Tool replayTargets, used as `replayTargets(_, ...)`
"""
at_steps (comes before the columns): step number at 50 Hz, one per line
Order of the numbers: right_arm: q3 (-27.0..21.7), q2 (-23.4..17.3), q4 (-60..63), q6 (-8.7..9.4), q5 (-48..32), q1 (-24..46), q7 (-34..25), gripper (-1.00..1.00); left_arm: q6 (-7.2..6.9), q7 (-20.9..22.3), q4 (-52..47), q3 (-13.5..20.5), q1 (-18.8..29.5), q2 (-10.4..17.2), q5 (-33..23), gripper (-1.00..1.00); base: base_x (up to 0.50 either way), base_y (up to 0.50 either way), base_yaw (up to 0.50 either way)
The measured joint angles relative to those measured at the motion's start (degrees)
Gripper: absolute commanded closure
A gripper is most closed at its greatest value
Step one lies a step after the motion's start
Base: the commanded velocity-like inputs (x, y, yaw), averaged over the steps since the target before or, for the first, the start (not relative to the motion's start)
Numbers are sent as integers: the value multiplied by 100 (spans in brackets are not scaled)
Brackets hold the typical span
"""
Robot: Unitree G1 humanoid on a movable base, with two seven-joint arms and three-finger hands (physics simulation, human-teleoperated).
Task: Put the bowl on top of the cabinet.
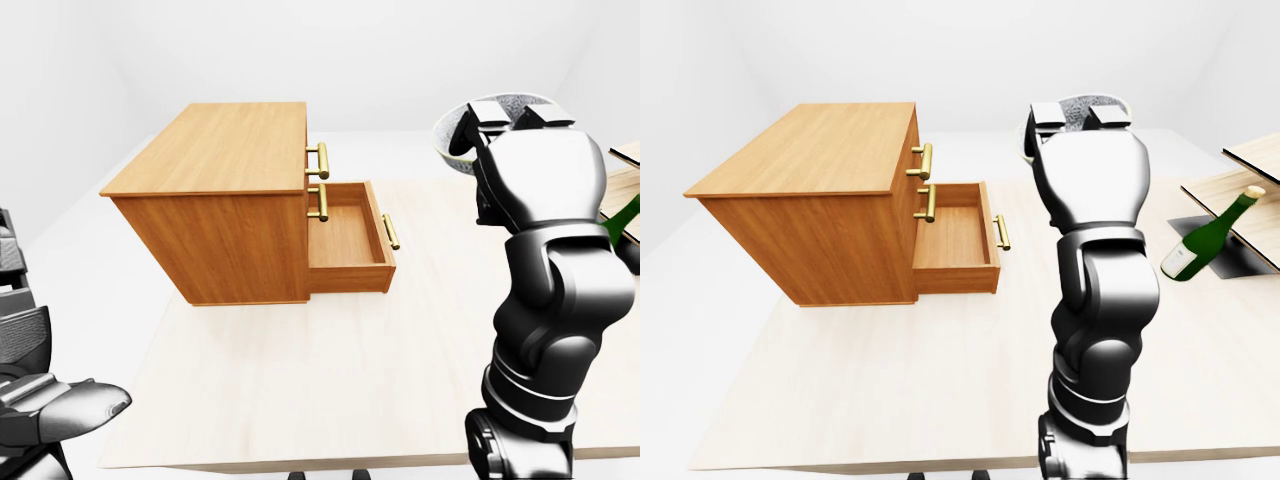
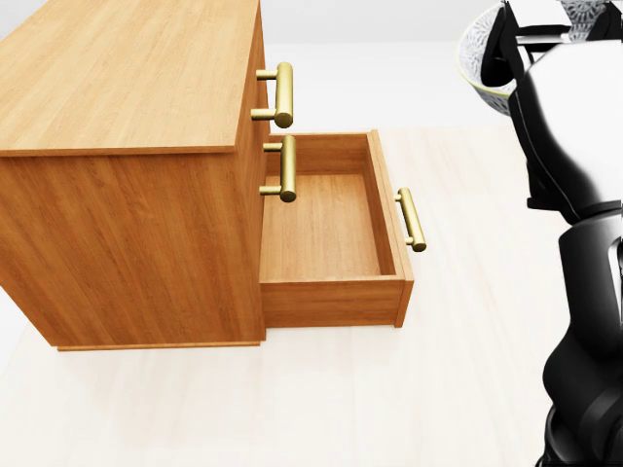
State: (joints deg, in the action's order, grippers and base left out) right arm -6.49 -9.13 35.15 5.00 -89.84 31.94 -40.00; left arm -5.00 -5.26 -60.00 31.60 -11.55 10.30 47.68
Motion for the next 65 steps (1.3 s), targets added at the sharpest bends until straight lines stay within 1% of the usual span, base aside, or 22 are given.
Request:
replayTargets(6,-3,-204,-375,0,144,472,0,100,0,-16,0,-6,2,10,4,-100,0,0,0)
replayTargets(11,89,-304,-1118,0,358,1145,0,100,0,-2,0,-33,5,-10,-39,-100,0,0,0)
replayTargets(21,407,-223,-2802,0,743,2640,0,100,0,-19,0,3,18,4,4,-100,0,0,0)
replayTargets(33,622,-65,-4412,0,1321,3955,0,100,0,32,0,-141,-67,-26,-128,-100,0,0,0)
replayTargets(42,732,7,-5607,0,1820,4682,0,100,0,55,0,-170,-82,-43,-168,-100,0,0,0)
replayTargets(50,822,109,-6582,0,2224,5232,0,100,0,44,0,-100,-28,-48,-128,-100,0,0,0)
replayTargets(65,975,323,-8218,0,2810,6062,0,100,0,30,0,-21,63,-66,-100,-100,0,0,0)
